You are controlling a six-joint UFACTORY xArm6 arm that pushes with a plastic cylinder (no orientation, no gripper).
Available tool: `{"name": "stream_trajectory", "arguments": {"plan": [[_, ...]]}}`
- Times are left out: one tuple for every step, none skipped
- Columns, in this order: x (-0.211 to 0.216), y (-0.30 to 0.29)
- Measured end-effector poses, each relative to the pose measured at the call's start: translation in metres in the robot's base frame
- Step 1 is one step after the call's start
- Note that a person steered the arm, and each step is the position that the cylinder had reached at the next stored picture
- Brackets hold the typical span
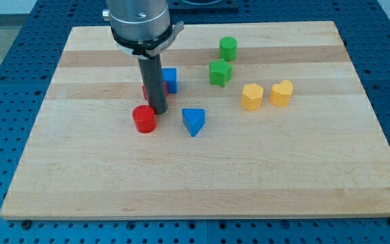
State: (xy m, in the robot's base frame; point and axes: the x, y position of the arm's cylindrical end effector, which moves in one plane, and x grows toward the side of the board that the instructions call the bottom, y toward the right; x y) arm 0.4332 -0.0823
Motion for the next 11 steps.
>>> {"name": "stream_trajectory", "arguments": {"plan": [[-0.019, 0.001], [-0.038, 0.001], [-0.042, -0.001], [-0.045, -0.001], [-0.047, 0.002], [-0.057, 0.004], [-0.07, 0.004], [-0.077, 0.007], [-0.08, 0.024], [-0.089, 0.028], [-0.092, 0.024]]}}
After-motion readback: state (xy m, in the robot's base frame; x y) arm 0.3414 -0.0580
